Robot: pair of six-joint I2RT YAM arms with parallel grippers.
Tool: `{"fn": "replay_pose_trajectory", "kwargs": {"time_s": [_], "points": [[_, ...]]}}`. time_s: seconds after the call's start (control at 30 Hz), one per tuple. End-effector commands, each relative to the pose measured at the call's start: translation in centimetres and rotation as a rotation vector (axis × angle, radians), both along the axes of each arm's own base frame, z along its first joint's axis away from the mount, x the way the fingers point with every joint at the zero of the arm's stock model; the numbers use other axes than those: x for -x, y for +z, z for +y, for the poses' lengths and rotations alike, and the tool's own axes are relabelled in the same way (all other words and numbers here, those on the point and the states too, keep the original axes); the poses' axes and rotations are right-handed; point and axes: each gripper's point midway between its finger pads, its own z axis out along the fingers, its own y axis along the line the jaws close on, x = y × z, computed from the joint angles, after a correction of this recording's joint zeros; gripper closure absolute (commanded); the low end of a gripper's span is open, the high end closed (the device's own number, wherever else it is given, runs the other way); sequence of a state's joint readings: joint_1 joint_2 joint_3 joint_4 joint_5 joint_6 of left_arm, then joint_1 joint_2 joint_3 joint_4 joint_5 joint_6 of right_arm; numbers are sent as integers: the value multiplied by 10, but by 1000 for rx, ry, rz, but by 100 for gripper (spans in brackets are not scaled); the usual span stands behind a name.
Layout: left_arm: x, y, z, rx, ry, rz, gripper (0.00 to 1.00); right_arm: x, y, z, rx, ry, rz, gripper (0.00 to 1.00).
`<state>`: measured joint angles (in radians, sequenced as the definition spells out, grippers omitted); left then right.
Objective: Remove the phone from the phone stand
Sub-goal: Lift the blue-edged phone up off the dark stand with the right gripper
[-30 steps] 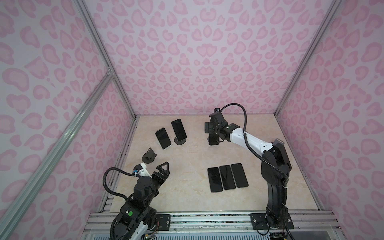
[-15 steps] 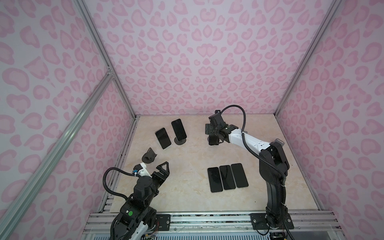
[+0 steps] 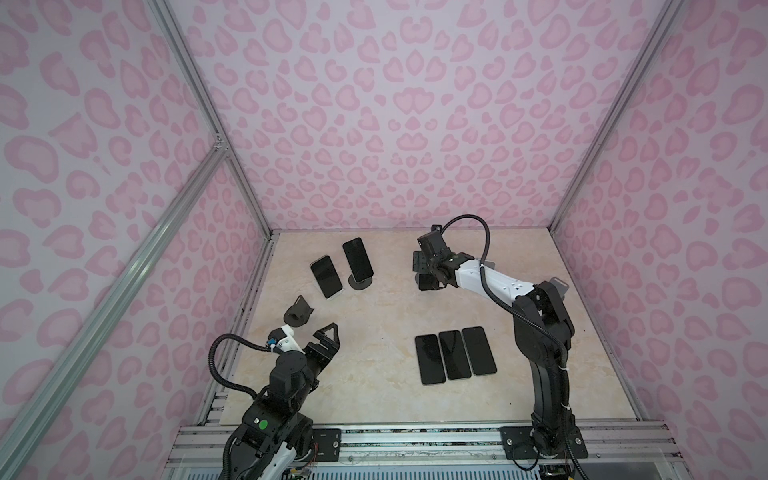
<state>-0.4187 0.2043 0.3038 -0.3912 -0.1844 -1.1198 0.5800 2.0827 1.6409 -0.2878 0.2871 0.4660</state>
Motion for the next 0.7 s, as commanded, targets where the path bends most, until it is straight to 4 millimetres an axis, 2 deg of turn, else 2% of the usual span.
{"fn": "replay_pose_trajectory", "kwargs": {"time_s": [0.0, 0.33, 0.67], "points": [[-4, 8, 3, -5, 17, -36, 1, -3, -7, 3, -20, -5, -3, 13], [-4, 8, 5, -20, 24, -41, 1, -1, -10, 2, -22, 6, -11, 23], [-4, 20, 10, -58, 39, -66, 1, 4, 22, 8, -30, 93, -87, 30]]}}
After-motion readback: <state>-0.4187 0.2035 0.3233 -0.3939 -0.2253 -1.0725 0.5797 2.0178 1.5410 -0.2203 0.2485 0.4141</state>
